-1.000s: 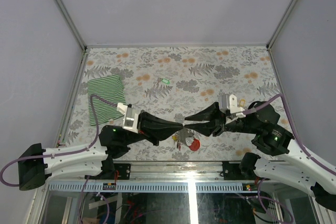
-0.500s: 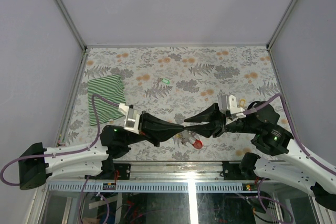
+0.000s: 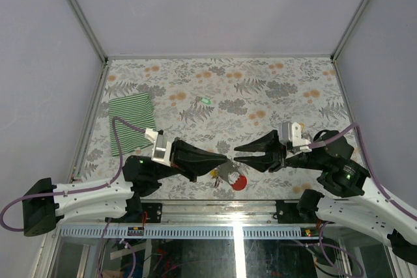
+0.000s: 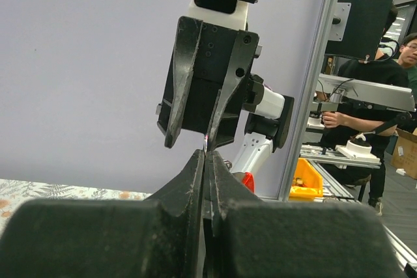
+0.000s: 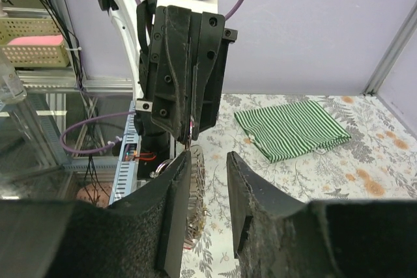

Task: Put the keys on the keyring

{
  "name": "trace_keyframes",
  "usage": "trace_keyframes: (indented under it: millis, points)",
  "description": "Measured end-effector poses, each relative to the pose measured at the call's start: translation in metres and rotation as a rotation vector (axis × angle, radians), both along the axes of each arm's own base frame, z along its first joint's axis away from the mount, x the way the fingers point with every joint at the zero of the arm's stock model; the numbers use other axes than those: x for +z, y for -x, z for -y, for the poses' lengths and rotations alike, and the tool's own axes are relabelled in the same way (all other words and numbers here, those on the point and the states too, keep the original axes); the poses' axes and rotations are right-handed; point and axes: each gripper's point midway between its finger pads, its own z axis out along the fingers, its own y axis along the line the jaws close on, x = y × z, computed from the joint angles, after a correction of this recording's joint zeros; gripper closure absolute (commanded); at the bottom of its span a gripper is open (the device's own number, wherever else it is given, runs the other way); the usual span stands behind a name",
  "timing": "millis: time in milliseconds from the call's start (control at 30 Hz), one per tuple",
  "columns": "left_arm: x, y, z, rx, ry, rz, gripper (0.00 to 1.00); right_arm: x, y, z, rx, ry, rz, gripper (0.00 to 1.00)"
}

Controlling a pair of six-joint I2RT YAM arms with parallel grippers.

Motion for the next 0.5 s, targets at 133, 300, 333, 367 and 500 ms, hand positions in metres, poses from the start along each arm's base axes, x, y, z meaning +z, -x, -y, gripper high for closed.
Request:
trace_keyframes:
  millis: [133, 300, 333, 367, 500]
  points:
    - [0.0011, 0.0006, 0.0004, -0.003, 0.001, 0.003, 1.0, -0.0057, -0.0014, -0.0017, 0.0, 0.021, -0.002, 0.65]
    - [0.0059, 0.0019, 0.0003, -0.009, 0.01, 0.011, 1.0, -0.0096, -0.001, -0.0031, 0.008, 0.035, -0.003, 0.64]
    - [0.0059, 0.002, 0.0003, -0.009, 0.01, 0.012, 1.0, -0.0097, -0.0008, -0.0033, 0.01, 0.036, -0.004, 0.64]
    - [0.0058, 0.002, 0.0004, -0.01, 0.009, 0.012, 1.0, -0.0101, -0.0009, -0.0037, 0.01, 0.037, -0.004, 0.64]
    - [0.0049, 0.0021, 0.0013, -0.012, 0.007, 0.013, 1.0, -0.0109, -0.0003, -0.0046, 0.017, 0.04, -0.006, 0.64]
